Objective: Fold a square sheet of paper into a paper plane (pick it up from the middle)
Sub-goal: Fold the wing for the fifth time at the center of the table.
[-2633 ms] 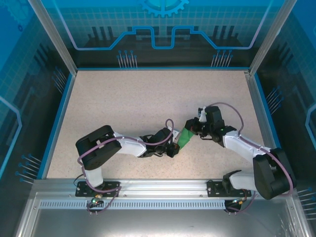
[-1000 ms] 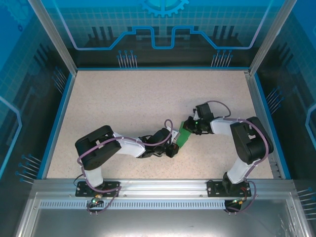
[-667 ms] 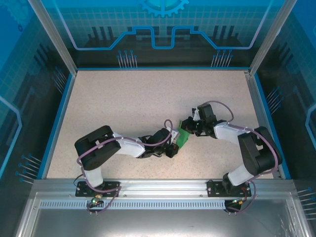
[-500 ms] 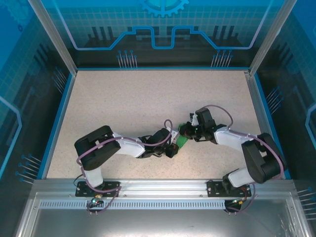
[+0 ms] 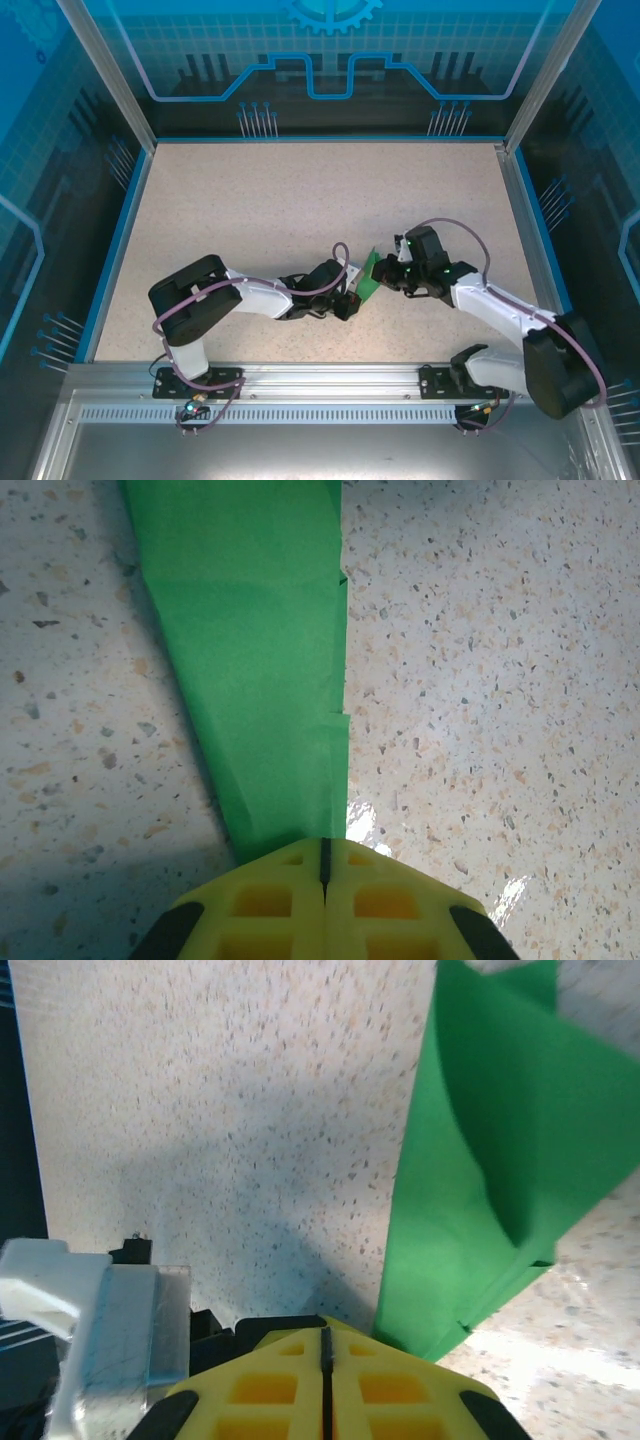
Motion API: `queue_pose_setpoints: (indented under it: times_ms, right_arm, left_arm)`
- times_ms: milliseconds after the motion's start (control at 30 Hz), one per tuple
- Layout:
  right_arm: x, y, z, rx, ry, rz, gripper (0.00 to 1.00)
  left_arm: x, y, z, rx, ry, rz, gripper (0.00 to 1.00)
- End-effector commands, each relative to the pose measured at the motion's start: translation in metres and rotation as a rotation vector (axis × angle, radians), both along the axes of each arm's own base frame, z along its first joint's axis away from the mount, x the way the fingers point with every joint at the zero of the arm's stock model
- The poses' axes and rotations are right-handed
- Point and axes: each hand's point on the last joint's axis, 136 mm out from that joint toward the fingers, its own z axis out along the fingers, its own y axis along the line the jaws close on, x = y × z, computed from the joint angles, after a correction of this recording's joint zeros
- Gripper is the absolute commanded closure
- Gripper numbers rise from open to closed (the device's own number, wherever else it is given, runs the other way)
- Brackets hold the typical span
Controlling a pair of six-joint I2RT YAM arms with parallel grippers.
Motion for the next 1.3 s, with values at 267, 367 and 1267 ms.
queue_pose_setpoints:
  times_ms: [267,367,1267]
  right_arm:
    - [0.012,0.038,-0.045,0.103,0.092,0.023,0.92]
    - [0.017,0.039,-0.052,0.087,0.099,0.021,0.91]
    - [0.100,-0.024,-0.088,-0.171,0.066,-0.078,0.93]
  left_arm:
    - [-0.044,0.051,-0.055,0.221,0.186,-0.032,1.00]
    - [-0.045,0.052,-0.055,0.226,0.186,-0.036,1.00]
    - [-0.054,0.065,-0.065,0.255,0.211,-0.032,1.00]
